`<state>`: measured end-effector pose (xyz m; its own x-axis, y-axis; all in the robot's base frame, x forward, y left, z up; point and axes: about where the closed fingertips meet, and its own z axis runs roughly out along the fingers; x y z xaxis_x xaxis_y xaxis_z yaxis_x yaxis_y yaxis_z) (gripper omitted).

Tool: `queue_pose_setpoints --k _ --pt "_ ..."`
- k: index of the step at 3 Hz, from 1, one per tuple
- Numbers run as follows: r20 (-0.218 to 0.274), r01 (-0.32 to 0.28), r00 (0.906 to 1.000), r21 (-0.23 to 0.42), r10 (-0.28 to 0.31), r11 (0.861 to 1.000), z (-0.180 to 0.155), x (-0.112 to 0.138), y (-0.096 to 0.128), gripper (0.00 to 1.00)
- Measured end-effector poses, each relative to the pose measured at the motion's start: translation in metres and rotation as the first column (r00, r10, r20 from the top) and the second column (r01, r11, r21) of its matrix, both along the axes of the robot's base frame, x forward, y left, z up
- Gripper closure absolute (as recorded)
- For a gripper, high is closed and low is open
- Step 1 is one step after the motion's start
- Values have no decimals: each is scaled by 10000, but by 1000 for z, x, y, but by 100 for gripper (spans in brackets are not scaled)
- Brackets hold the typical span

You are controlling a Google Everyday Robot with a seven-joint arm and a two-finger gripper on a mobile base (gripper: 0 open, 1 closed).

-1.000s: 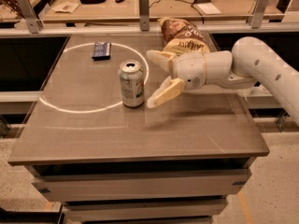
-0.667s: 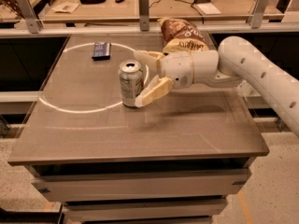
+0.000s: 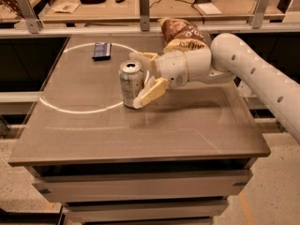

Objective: Pick 7up can

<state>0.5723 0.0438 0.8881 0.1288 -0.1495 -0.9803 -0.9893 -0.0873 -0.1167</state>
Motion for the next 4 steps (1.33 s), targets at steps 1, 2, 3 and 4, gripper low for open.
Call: queue_pose_setpoints --k 1,2,3,4 --pt "14 -312 9995 -342 313 9989 -12 3 -1 0" --pt "-42 -432 9991 -597 430 9973 -14 -3 -3 18" --pt "-463 -332 9985 -849 294 9958 -16 -9 -11 42" --pt "-778 -87 9970 -844 21 9964 -12 -16 -25 65"
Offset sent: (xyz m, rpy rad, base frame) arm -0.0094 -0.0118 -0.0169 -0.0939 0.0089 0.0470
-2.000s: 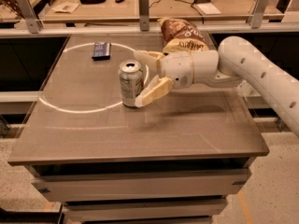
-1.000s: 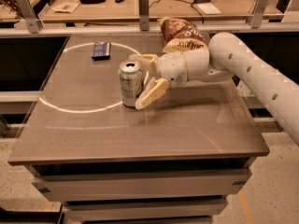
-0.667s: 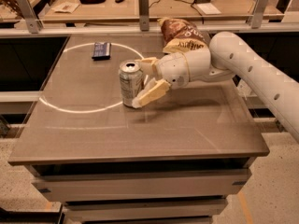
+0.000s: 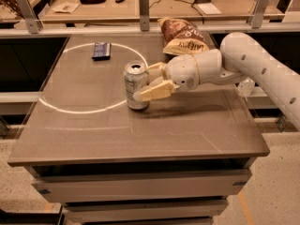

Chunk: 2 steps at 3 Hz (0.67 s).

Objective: Pick 7up can

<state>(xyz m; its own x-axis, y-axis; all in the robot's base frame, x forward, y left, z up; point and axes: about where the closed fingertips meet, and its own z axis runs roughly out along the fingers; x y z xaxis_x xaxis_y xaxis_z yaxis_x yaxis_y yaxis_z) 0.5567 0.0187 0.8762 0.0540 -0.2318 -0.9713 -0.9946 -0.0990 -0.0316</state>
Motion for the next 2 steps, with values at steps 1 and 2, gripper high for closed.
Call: queue_pose_setpoints --k 1,2 --pt "-245 16 9997 405 -6 9992 13 -4 -21 88" --pt "-568 -218 9980 828 265 9963 47 -7 -40 100"
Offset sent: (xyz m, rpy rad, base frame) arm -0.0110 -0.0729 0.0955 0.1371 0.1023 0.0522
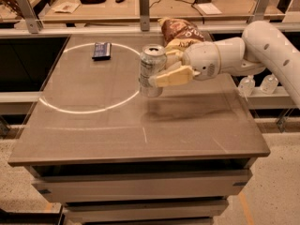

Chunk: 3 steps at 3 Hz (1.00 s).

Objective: Pick 7up can

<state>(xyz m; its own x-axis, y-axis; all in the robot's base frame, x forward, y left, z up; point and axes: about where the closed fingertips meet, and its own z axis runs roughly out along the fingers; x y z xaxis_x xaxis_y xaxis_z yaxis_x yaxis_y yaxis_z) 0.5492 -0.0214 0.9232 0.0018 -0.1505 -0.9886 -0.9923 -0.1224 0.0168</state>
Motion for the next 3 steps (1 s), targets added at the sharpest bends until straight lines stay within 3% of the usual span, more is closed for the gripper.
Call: queue_pose_setpoints --k 2,3 --pt "-519 -793 9951 853 839 9932 71 -19 -17 100" --pt "-561 -805 9947 887 857 9928 73 -19 -16 100"
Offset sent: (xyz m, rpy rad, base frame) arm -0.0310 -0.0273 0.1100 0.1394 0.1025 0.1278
